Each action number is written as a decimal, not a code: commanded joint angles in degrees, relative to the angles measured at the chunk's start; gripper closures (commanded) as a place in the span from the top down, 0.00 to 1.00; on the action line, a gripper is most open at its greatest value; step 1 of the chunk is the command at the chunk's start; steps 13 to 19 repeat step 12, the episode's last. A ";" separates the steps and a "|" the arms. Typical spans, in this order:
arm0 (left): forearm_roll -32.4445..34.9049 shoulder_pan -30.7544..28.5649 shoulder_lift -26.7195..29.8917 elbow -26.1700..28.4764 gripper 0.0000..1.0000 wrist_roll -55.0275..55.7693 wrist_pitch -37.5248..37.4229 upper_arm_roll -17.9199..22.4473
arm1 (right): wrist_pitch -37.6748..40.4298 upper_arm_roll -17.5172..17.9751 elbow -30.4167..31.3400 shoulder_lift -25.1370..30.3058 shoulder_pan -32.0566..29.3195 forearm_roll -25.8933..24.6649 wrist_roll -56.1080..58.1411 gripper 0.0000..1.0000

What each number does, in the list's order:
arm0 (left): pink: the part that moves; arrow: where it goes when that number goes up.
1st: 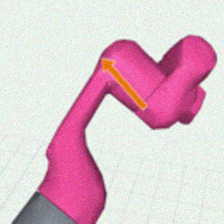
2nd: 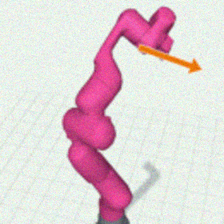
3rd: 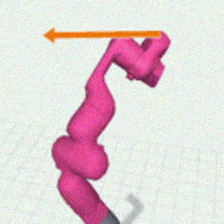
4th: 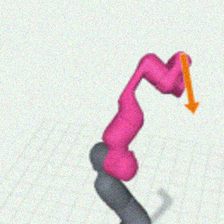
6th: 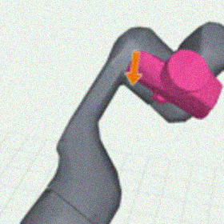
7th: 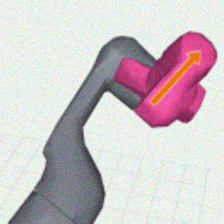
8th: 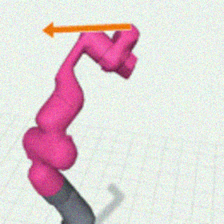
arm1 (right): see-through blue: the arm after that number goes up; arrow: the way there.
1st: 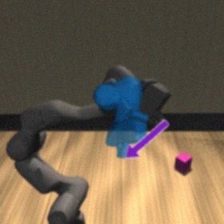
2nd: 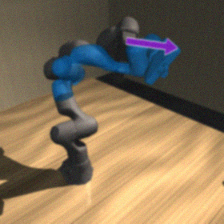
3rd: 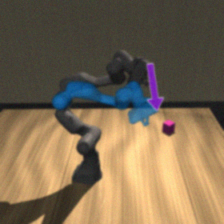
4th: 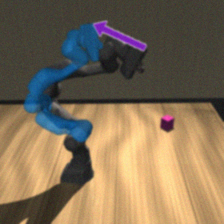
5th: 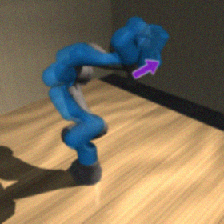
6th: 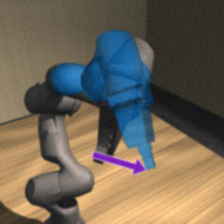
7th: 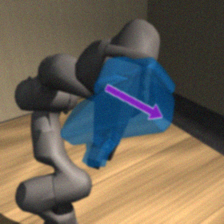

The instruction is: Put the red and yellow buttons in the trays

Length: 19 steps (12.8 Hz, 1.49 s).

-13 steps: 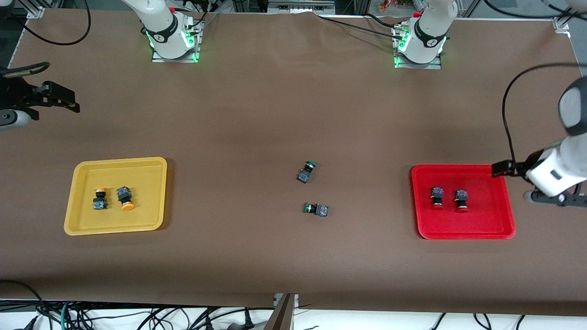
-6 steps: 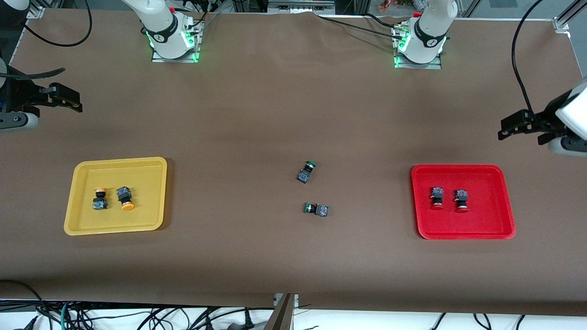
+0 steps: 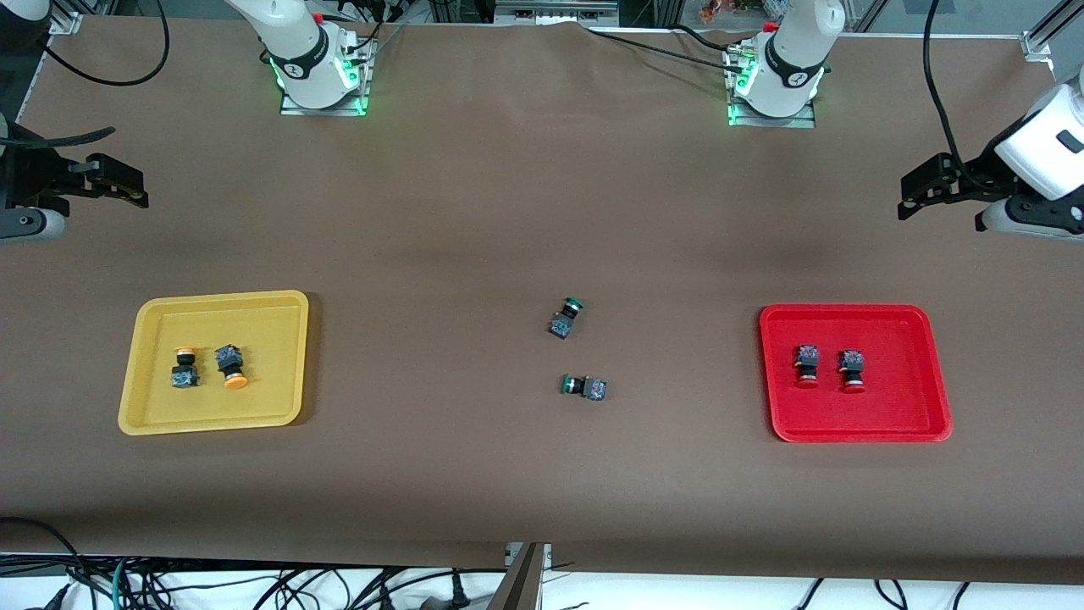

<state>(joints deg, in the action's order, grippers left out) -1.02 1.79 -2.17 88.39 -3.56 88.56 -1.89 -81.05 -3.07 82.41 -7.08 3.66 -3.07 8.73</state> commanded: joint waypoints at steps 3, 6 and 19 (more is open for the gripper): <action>-1.53 1.11 1.03 1.08 1.00 1.88 0.39 1.63 | -0.08 0.43 0.39 0.40 -0.41 -0.18 -0.74 1.00; -1.18 1.19 0.86 1.08 1.00 2.77 0.83 1.28 | -0.08 0.43 0.39 0.40 -0.41 -0.18 -0.82 1.00; -1.36 1.11 0.77 1.17 1.00 2.77 0.83 1.28 | -0.08 0.43 0.39 0.40 -0.41 -0.09 -0.91 1.00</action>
